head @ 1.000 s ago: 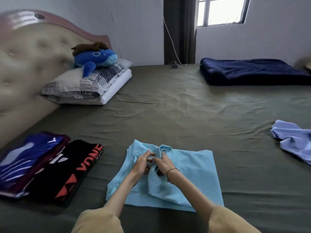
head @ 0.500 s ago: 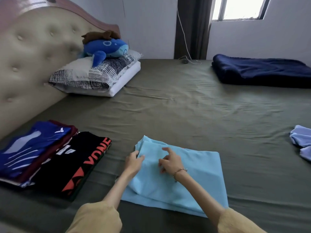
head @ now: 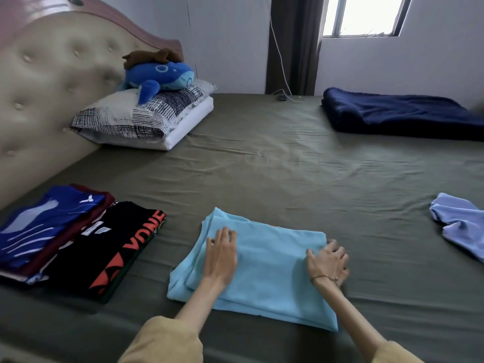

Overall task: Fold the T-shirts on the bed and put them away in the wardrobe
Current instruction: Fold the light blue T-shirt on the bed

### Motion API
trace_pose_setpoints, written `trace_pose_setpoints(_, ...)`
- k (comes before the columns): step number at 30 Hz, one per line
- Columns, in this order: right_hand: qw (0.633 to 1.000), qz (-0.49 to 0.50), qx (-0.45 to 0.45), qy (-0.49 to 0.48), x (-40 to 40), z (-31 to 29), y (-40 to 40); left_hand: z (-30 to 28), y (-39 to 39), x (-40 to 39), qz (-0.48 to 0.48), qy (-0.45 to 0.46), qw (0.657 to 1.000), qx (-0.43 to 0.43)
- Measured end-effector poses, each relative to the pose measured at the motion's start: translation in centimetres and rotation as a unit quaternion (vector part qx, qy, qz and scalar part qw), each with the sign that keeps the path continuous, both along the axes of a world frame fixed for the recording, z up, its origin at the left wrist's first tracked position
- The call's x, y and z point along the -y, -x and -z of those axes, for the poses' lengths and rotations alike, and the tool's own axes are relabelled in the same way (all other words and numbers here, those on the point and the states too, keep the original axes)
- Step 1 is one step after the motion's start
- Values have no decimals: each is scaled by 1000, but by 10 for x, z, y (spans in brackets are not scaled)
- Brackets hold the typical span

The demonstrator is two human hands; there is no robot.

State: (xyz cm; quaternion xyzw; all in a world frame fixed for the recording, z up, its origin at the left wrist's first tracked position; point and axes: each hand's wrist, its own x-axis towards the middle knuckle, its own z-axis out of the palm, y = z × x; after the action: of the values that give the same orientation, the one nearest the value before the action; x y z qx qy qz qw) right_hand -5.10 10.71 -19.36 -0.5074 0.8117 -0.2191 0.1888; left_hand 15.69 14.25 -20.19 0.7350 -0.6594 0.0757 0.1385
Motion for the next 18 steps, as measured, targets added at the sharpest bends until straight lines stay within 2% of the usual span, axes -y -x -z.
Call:
trace_pose_setpoints(2, 999, 8, 35, -8, -5, -2, 4, 4, 13, -4, 44, 24, 999, -18)
trace_pose_setpoints(7, 994, -80, -4, -68, -15, -3, 22, 0, 38, -9, 34, -54, 996, -57)
trace_pose_setpoints(12, 984, -101, 140, -37, -6, -8, 38, -11, 51, -11, 28, -120, 983, -138)
trace_pose_setpoints(15, 982, -90, 164, -14, -2, -12, 62, -16, 65, -11, 56, -145, 968, -199)
trace_pose_setpoints(18, 982, -61, 181, -6, -5, -16, 103, -20, 96, -13, 93, -187, 938, -276)
